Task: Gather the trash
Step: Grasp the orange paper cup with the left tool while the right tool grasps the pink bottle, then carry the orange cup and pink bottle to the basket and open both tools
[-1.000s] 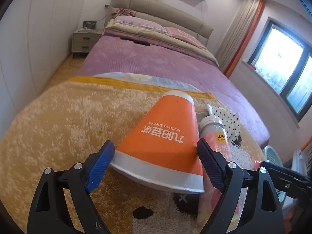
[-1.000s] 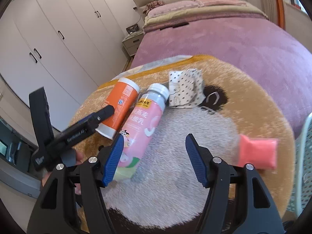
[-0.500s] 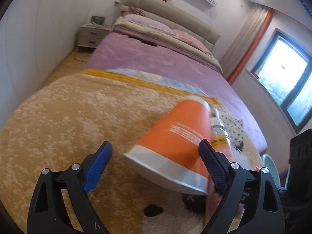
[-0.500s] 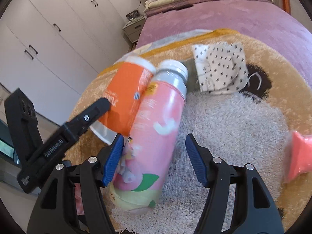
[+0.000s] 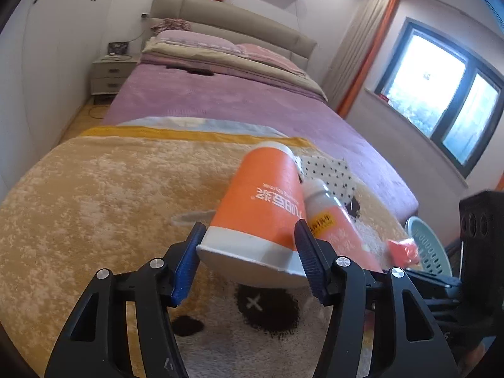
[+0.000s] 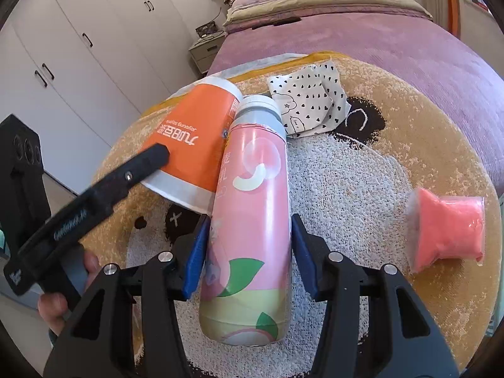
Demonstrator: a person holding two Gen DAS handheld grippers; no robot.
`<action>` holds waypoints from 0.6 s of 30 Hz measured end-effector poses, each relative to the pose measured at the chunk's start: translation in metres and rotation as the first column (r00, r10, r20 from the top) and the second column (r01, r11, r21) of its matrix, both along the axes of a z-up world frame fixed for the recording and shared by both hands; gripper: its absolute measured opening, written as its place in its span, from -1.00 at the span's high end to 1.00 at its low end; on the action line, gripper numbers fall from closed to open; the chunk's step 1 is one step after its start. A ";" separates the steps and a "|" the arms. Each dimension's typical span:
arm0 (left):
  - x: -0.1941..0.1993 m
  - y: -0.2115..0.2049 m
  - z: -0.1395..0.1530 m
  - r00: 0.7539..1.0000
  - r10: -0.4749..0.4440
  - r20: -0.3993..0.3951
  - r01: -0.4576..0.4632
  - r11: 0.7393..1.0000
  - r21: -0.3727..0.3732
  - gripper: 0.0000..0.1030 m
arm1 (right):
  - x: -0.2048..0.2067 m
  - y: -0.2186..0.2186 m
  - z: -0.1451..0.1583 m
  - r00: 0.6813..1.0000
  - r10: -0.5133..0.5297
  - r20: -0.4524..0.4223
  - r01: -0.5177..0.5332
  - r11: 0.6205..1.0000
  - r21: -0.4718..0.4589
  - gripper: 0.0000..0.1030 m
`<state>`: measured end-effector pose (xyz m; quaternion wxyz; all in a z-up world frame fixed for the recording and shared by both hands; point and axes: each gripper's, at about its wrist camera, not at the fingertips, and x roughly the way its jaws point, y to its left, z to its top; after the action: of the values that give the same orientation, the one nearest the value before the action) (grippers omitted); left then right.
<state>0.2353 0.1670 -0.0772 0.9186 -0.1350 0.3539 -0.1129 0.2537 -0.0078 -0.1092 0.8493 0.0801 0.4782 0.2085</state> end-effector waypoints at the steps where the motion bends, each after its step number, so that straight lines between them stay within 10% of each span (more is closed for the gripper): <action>1: 0.000 -0.003 -0.001 1.000 -0.009 -0.003 0.009 1.000 0.008 -0.09 | 0.001 0.000 0.000 1.000 0.000 0.002 0.000 1.000 0.007 0.07; 7: 0.005 -0.012 -0.010 0.997 -0.053 -0.052 0.052 0.999 -0.011 -0.21 | -0.001 -0.010 -0.008 1.000 -0.006 -0.024 0.008 0.998 0.057 0.09; 18: -0.004 0.001 -0.006 0.998 -0.060 -0.030 0.056 0.990 -0.126 0.25 | -0.028 -0.026 0.015 0.998 -0.028 0.052 0.026 0.999 0.034 0.10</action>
<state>0.2310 0.1680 -0.0831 0.8985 -0.1841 0.3653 -0.1592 0.2258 -0.0334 -0.0938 0.8628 0.0955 0.4511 0.2070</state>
